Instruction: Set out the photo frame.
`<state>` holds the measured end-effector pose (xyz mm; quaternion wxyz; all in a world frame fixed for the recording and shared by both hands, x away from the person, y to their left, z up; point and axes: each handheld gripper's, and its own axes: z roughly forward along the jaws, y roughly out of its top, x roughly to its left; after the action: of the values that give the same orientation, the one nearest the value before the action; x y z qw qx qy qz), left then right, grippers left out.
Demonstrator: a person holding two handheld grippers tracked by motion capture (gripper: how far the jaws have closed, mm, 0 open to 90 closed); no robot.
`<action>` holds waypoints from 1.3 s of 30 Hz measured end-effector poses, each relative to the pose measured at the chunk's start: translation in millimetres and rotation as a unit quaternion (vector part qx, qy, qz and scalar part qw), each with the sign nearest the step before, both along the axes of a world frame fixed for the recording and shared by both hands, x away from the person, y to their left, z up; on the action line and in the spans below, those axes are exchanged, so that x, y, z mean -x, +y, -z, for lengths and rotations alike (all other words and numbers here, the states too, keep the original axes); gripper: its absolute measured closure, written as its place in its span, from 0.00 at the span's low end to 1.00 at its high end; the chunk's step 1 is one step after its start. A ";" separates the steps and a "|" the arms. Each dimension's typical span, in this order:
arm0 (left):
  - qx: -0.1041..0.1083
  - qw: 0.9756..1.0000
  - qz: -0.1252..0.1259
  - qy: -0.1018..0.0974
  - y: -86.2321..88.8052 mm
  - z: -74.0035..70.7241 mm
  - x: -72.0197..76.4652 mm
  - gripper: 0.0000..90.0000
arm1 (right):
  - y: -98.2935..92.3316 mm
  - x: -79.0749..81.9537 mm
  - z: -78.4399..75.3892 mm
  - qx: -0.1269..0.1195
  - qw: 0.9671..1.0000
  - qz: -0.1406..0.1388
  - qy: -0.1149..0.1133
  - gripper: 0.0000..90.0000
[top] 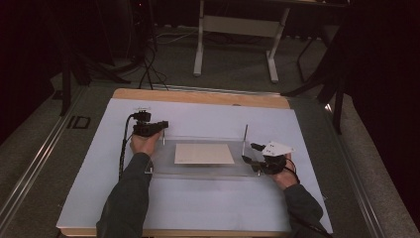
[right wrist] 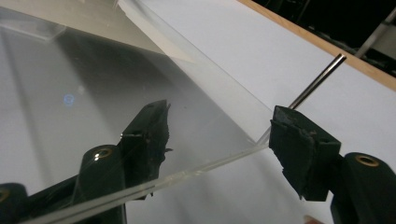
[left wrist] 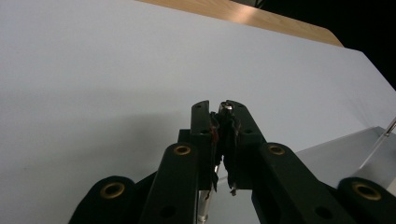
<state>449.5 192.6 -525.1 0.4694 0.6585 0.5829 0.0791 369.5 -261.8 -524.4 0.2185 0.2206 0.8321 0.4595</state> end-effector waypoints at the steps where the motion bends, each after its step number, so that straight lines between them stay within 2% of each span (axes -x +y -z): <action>1: 0.000 1.000 0.000 0.001 0.0 -0.1 -0.1 0.92 | 1.2 0.9 -0.1 0.001 1.000 -0.005 -0.006 0.38; 8: 0.002 1.000 0.001 0.004 0.5 -0.4 -0.8 0.91 | 0.5 0.0 -1.5 -0.019 1.000 -0.007 0.002 0.42; 10: 0.003 1.000 0.006 0.000 1.6 0.1 -0.4 0.91 | -0.4 -0.4 -1.9 -0.024 1.000 -0.007 0.004 0.43; 11: -0.008 1.000 0.012 -0.009 1.6 0.7 0.5 0.91 | -0.6 -0.6 -2.2 -0.028 1.000 -0.003 0.005 0.45; 13: -0.012 1.000 0.012 -0.003 1.0 2.4 0.0 0.89 | -0.9 -0.8 -2.5 -0.031 1.000 -0.002 0.006 0.46; 16: -0.013 1.000 0.012 -0.010 0.2 5.0 0.6 0.88 | -1.0 -1.4 -4.0 -0.031 0.999 0.000 0.007 0.47; 20: -0.007 1.000 0.015 -0.012 2.2 5.0 1.4 0.81 | -0.8 -1.1 -4.5 -0.030 1.000 0.001 0.007 0.47; 22: -0.014 1.000 0.016 -0.014 4.1 4.2 2.9 0.77 | -0.6 -1.3 -5.4 -0.029 1.000 0.001 0.008 0.48; 26: -0.031 0.999 0.026 -0.024 8.5 1.9 7.2 0.73 | -0.7 -1.6 -6.0 -0.031 0.999 0.003 0.010 0.48; 35: -0.038 0.997 0.039 -0.060 22.5 -5.2 22.9 0.70 | -0.4 -2.8 -8.0 -0.034 0.999 0.006 0.017 0.48; 38: -0.049 0.996 0.042 -0.067 23.4 -6.5 26.5 0.69 | -0.3 -3.0 -8.2 -0.034 0.999 0.007 0.017 0.48; 39: -0.062 0.994 0.049 -0.075 23.0 -7.3 29.9 0.69 | -0.2 -3.2 -8.5 -0.034 0.999 0.007 0.018 0.48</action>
<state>419.6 215.6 -517.9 0.4728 0.7064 0.5075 0.1412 372.6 -262.0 -515.9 0.1993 0.2421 0.8181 0.4820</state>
